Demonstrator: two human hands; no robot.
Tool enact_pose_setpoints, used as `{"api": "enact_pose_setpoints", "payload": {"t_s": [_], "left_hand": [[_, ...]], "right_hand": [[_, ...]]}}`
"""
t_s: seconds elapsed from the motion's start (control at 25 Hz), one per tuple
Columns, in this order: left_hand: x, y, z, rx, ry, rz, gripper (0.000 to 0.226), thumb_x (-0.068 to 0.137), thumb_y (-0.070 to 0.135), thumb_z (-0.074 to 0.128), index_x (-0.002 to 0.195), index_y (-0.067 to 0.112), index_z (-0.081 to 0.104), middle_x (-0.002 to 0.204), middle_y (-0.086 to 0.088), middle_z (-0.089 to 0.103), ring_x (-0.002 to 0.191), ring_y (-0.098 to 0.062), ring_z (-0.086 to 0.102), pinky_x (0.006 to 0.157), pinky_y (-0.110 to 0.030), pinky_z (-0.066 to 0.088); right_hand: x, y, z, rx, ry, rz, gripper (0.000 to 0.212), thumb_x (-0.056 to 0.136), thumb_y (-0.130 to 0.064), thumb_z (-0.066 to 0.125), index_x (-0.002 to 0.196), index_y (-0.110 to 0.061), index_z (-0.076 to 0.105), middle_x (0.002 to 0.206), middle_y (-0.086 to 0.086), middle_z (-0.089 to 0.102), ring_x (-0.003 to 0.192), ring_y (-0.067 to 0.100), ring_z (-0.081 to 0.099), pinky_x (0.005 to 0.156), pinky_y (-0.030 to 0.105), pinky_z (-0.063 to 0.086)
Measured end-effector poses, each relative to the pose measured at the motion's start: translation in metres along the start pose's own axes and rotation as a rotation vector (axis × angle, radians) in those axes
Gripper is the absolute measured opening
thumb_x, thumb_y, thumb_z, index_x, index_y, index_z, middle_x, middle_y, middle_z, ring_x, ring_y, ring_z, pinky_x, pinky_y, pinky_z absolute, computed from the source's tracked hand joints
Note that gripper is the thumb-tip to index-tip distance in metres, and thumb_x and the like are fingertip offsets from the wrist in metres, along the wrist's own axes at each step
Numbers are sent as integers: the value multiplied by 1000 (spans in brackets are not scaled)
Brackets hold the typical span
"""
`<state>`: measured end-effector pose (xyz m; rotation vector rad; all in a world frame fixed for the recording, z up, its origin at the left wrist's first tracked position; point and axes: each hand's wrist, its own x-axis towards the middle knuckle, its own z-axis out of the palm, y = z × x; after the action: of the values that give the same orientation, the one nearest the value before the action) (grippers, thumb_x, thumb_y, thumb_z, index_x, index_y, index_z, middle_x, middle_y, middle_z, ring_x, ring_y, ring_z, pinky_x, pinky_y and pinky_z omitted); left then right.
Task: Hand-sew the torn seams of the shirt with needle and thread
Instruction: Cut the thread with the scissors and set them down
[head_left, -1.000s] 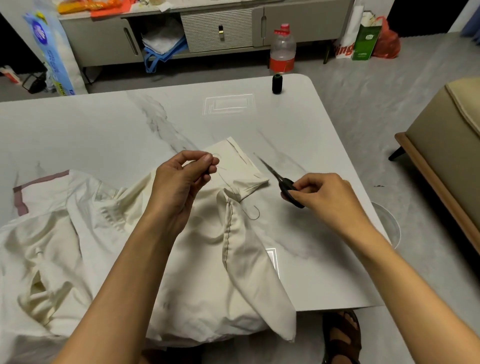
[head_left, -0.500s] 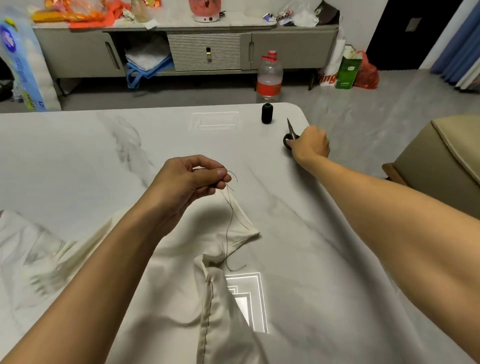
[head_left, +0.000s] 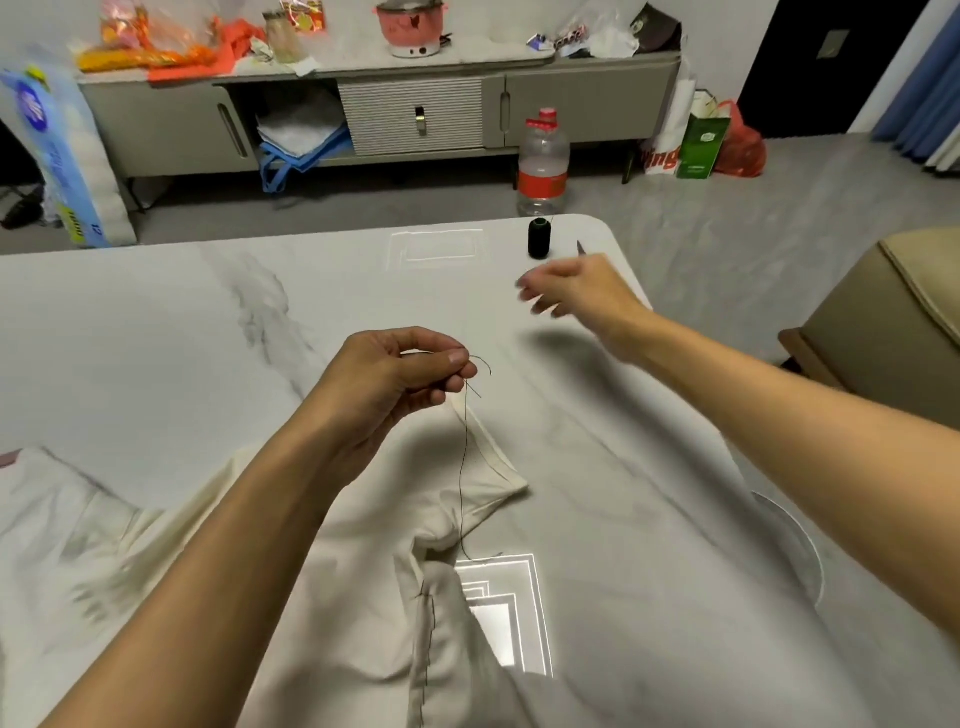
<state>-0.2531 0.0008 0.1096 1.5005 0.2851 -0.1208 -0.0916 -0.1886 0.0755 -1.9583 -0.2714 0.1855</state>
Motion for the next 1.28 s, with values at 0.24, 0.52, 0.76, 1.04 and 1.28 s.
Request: {"api": "enact_pose_setpoints", "payload": {"t_s": [0.24,0.52,0.76,1.04,1.28], "left_hand": [[-77,42,18,81,-51,43,4,88,0,68,91,-2,68,70,-9,68,61,-11,62,61,-16,52],[-150,70,55,272,-80,104,10,86,-1,72,93,-8,70,77,-16,72,64,-15,64,64,-21,55],[-144,67,120,214,-126,108,8,89,3,70,96,-1,71,88,-19,76,74,-21,72,68,-22,58],[-80,25,179,202,-201,-19,17,96,19,65,104,6,72,98,-9,77,90,-23,75,75,-24,57],[-22,-18,197,201,-248,-90,18,97,19,64,107,5,72,99,-10,77,83,-19,74,74,-24,58]], "right_hand": [[-134,-86,-11,220,-664,-95,24,88,-10,68,111,-9,71,106,16,74,104,24,70,100,36,52],[-216,-136,-58,-42,-521,-141,3,83,-3,74,85,-3,75,75,13,73,62,16,69,66,24,59],[-231,-107,-130,-175,-236,-93,7,83,-4,74,86,2,74,73,14,72,59,17,69,65,26,60],[-190,19,-229,-363,256,106,9,86,-10,74,81,-3,75,71,11,72,62,18,71,58,18,57],[-147,135,-245,-512,332,244,16,84,-6,73,68,-7,73,62,9,68,51,7,62,57,16,52]]}}
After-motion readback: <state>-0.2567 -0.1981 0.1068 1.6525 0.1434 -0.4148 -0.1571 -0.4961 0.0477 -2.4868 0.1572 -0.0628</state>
